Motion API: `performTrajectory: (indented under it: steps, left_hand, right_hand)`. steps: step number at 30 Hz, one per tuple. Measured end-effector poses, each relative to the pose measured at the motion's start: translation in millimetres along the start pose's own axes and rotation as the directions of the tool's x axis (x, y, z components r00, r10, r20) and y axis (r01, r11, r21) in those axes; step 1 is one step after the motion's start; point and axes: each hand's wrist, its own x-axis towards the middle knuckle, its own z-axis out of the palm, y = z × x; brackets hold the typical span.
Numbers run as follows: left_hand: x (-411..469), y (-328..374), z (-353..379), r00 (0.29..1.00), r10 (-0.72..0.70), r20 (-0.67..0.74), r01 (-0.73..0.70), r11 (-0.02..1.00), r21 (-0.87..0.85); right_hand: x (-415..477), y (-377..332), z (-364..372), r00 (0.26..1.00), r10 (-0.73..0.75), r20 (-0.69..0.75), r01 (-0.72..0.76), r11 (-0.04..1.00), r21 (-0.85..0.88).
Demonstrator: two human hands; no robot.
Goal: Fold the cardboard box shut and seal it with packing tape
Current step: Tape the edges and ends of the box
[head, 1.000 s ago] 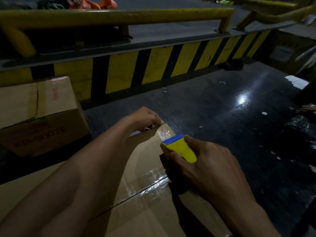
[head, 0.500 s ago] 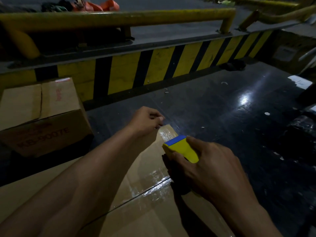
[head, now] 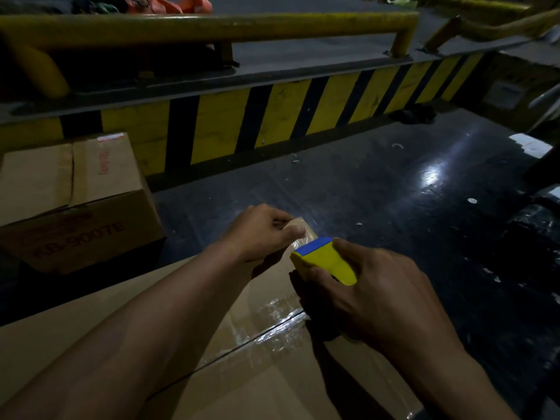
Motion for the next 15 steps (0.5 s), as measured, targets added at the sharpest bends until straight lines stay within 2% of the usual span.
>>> performTrajectory:
  steps: [8, 11, 15]
  left_hand:
    - [-3, 5, 5, 0.999, -0.037, 0.04, 0.035, 0.997, 0.062]
    - [-5, 4, 1, 0.998, -0.058, -0.028, 0.061, 0.993, 0.102]
    - [-3, 5, -3, 0.997, -0.061, -0.036, 0.067, 0.983, 0.172]
  right_hand:
    - [-7, 9, -20, 0.992, -0.031, 0.121, 0.035, 0.999, -0.033]
    - [-15, 13, -35, 0.992, -0.027, 0.125, 0.031, 0.999, -0.033]
    - [-25, 17, -39, 0.99, -0.022, 0.14, 0.032, 0.997, -0.065]
